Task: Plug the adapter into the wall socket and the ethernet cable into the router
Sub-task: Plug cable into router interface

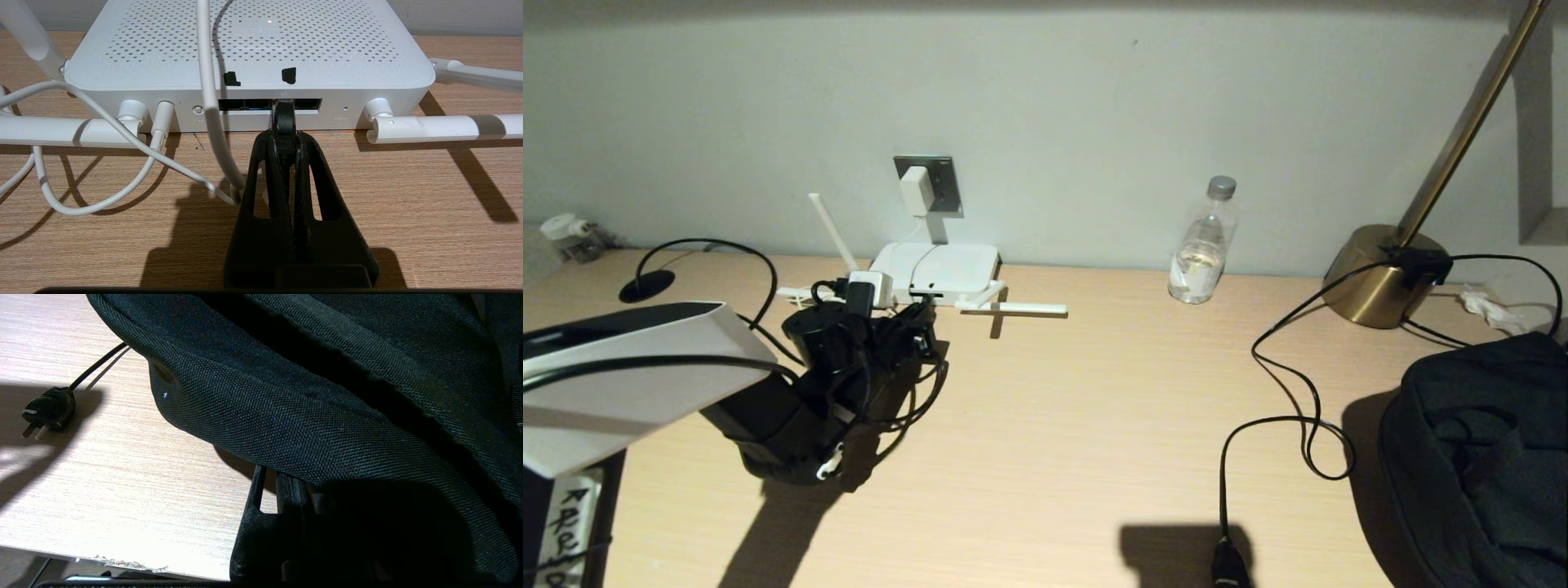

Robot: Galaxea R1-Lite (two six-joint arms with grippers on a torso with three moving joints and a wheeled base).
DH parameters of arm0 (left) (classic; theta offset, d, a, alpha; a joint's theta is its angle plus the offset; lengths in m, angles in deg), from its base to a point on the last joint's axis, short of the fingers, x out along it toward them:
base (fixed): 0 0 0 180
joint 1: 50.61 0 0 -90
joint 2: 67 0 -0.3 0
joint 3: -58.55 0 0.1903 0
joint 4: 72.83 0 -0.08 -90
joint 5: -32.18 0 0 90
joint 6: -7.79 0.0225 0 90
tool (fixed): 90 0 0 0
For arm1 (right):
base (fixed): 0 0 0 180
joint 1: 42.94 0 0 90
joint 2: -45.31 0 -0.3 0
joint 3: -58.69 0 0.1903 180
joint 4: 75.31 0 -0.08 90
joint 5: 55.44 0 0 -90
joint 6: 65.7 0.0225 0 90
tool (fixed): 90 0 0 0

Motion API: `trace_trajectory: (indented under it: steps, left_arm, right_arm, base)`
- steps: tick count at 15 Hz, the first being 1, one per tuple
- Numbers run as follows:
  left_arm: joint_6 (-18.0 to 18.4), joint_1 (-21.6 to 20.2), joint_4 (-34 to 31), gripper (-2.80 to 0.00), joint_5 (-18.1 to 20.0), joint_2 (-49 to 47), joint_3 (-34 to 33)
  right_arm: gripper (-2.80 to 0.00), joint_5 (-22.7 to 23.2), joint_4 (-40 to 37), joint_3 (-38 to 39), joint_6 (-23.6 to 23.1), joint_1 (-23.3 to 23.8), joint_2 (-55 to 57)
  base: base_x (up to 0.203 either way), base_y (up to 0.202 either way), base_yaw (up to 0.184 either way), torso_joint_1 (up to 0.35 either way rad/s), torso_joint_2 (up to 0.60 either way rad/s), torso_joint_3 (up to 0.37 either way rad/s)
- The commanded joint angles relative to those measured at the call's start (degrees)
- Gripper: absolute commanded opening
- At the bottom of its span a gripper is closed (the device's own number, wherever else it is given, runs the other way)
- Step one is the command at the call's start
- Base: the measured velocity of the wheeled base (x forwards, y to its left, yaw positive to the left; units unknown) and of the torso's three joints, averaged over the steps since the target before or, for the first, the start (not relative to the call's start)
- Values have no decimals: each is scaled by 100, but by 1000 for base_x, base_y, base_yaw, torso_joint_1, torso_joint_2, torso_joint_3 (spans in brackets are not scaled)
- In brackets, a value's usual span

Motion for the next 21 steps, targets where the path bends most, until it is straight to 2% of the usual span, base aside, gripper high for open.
trace_trajectory:
  steps: [1,8,12,21]
  left_arm:
    - [3,-1,35,-280,-15,-13,13]
    - [3,-1,-87,-280,-137,-13,59]
    - [3,-1,-262,-280,-137,-39,345]
    - [3,-1,-267,-280,-138,-80,397]
  right_arm:
    - [-280,3,5,0,-4,-1,6]
    - [-280,3,2,-8,-4,-5,6]
    - [-280,3,2,0,-4,-4,1]
    - [-280,3,-1,0,-4,-1,6]
  base:
    - [0,0,0,0,0,0]
    - [0,0,0,0,0,0]
    - [0,0,0,0,0,0]
    - [0,0,0,0,0,0]
